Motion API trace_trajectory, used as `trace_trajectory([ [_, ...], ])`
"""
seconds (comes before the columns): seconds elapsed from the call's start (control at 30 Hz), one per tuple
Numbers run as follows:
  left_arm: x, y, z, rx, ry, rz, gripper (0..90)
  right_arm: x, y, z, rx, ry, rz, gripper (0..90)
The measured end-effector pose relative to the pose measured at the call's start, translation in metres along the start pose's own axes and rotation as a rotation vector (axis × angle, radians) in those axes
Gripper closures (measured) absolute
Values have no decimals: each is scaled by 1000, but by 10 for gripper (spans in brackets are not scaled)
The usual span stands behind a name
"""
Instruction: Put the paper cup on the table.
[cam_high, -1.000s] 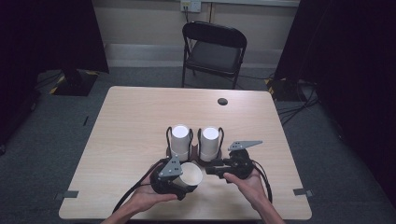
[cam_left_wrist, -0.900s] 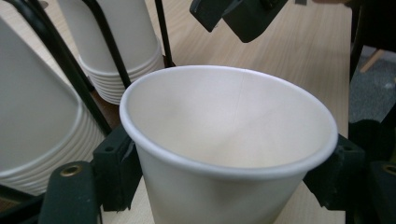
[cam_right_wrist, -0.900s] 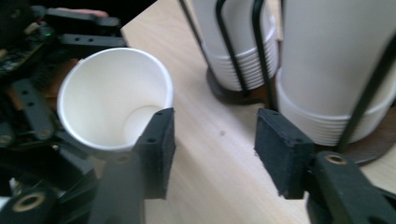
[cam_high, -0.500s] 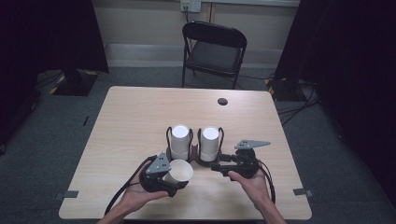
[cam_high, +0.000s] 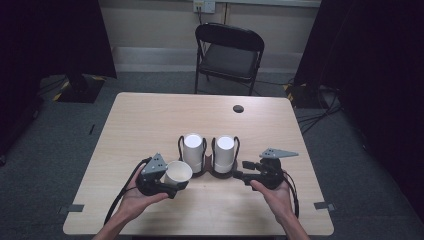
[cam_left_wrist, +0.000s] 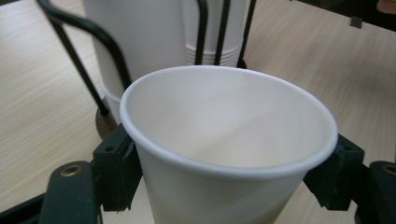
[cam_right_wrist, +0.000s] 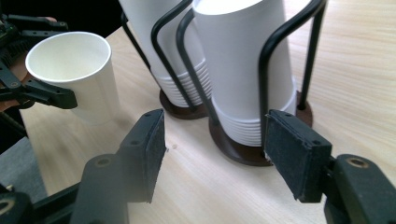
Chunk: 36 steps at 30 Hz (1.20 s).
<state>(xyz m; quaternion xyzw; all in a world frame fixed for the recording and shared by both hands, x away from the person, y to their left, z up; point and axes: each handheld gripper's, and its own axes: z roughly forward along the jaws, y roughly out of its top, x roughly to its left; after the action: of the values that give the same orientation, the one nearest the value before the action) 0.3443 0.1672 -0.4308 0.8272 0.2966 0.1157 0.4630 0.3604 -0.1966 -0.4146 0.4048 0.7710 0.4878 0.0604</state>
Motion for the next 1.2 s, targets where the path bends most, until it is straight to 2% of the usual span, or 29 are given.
trace_trajectory([
  [0.07, 6, -1, -2, 4, 22, -2, 244, -1, 0, -1, -6, -3, 3, 385],
  [0.13, 9, 1, -1, -8, 30, -28, 244, -3, 0, -2, -11, -6, 4, 386],
  [0.2, 13, 2, -1, -3, 50, -22, 243, -4, 0, -1, -11, -4, 7, 393],
  [0.3, 21, -3, -5, -6, 65, -43, 244, -3, 1, 1, -18, -10, 4, 384],
  [0.33, 24, -4, -6, -9, 74, -62, 244, -2, 1, 2, -22, -12, 3, 380],
  [0.47, 39, -7, -11, -36, 141, -116, 244, -4, 0, 1, -27, -24, 7, 370],
  [0.5, 43, -7, -12, -35, 167, -115, 244, -5, 0, 0, -27, -23, 9, 371],
  [0.63, 53, -9, -10, -37, 208, -153, 244, -6, 0, -2, -33, -31, 15, 367],
  [0.7, 59, -6, -11, -46, 236, -160, 243, -6, 0, -2, -31, -32, 17, 361],
  [0.87, 68, -1, -15, -70, 268, -179, 243, -7, 0, -4, -21, -48, 18, 342],
  [0.97, 73, 3, -15, -71, 280, -158, 244, -9, -1, -9, -22, -60, 15, 318],
  [1.2, 90, 4, -11, -95, 316, -176, 244, -13, -9, -17, -19, -88, 25, 237],
])
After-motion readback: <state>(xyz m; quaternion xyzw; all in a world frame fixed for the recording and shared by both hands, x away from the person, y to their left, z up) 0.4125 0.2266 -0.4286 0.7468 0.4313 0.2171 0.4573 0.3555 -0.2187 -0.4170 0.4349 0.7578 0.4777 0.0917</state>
